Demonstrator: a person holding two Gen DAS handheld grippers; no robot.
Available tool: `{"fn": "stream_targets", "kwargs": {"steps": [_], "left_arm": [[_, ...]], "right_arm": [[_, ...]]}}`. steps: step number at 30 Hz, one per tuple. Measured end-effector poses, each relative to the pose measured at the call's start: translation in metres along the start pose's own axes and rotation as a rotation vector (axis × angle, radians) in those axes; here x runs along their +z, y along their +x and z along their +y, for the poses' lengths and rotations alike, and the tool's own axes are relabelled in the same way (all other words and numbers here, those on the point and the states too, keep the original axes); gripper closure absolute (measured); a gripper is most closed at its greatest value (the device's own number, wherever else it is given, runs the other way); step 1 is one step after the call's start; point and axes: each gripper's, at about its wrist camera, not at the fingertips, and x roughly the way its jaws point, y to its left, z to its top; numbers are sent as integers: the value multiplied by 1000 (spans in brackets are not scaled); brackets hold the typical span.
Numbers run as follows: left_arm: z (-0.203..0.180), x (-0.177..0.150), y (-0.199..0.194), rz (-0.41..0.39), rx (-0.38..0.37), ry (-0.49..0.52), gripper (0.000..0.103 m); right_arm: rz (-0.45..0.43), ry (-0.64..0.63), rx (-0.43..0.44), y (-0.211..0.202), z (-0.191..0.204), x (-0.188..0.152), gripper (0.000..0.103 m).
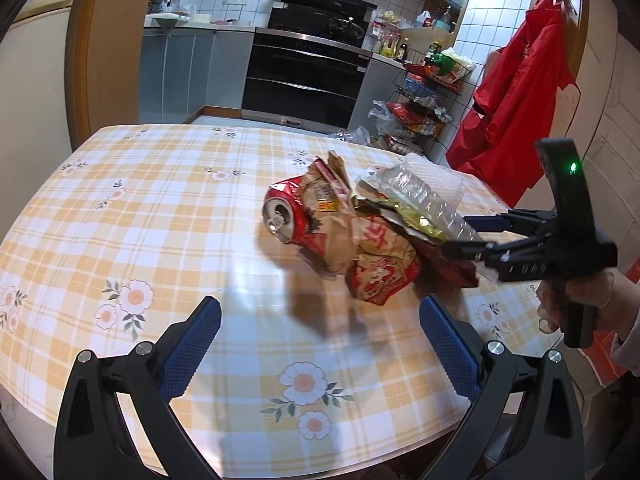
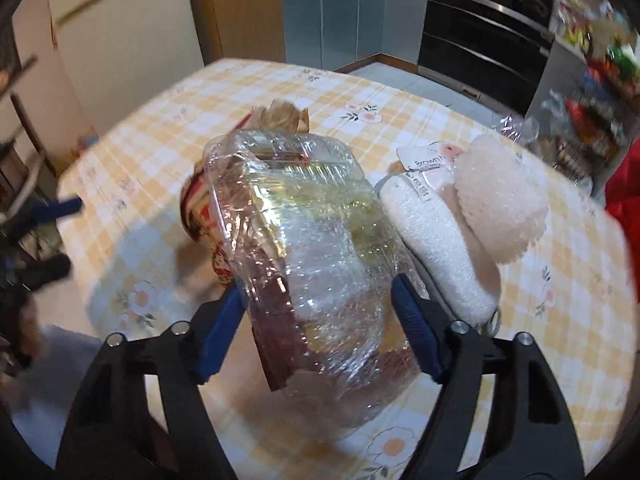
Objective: Collect trash
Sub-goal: 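Grasp the clear plastic container with the right gripper and lift it, then grasp the dark red gold-labelled box with the left gripper while the right holds the container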
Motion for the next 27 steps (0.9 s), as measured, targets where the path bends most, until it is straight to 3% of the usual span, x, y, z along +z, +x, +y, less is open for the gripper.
{"fn": "stream_targets", "kwargs": {"steps": [4,9,16,19,24,27], "left_arm": [[-14,2,0,-1,-41,27,7],[-32,7,5,19,-93,49,18],[-63,9,30,110,-226,15,34],[-78,5,47,151,-259,10,35],[-79,1,85,227,-301,-119,36],[-75,-1,102,253,-283,-176,40]], "right_arm": [[-39,73,44,-18,-10,-3,42],[-75,137,57,-38,-17,-11,50],[-112,215,16,-60,-25,-33,63],[-122,268,18,-67,-34,-44,68],[-113,313,19,-68,-43,-55,76],[-109,350,22,-67,-50,-62,77]]}}
